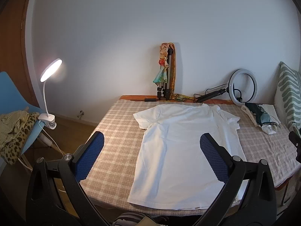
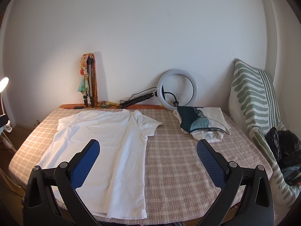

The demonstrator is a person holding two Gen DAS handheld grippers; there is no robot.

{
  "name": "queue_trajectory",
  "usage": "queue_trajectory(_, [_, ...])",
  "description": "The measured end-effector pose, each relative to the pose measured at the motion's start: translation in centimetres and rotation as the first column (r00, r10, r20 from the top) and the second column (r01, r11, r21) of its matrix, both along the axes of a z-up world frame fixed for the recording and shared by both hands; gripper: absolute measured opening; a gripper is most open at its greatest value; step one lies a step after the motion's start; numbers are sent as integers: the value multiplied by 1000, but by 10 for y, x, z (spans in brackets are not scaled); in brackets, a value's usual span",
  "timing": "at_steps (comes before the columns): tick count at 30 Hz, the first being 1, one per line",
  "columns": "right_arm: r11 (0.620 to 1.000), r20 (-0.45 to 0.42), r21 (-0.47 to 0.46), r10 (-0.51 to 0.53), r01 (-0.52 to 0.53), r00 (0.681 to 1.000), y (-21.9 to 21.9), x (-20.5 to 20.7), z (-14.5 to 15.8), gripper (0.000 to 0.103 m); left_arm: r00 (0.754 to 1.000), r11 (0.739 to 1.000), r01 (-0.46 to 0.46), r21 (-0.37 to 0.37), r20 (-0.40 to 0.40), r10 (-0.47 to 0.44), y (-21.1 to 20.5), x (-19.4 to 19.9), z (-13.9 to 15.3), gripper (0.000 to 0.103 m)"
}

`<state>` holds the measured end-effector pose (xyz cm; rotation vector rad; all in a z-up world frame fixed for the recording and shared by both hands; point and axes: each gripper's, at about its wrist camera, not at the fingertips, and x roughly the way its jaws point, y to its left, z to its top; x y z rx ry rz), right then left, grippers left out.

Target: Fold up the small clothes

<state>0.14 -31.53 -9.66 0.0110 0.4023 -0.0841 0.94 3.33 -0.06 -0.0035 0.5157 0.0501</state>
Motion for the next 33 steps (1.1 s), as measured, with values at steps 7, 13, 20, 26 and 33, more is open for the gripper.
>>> queue_trajectory(7, [1000, -1, -21, 16, -16, 1000, 11, 10, 0, 102, 1000, 1000, 9, -2, 24, -9, 29, 19, -5, 103])
queue_trajectory(13, [999, 8, -36, 19, -18, 1000, 21, 20, -3, 102, 999, 1000, 27, -5, 39, -27, 46, 38, -12, 103])
queue_trajectory(20, [991, -17, -68, 118, -119, 993, 40, 45, 0, 102, 998, 999, 50, -18, 31, -49, 60, 62, -16, 103])
queue_trajectory(26, [974, -41, -43, 221, -223, 974, 68, 81, 6, 102, 998, 997, 62, -36, 11, -62, 75, 66, -28, 100])
queue_trajectory(33, [930, -74, -1, 366, -367, 928, 112, 133, 14, 102, 993, 988, 43, -149, -103, -58, 103, 62, -73, 86])
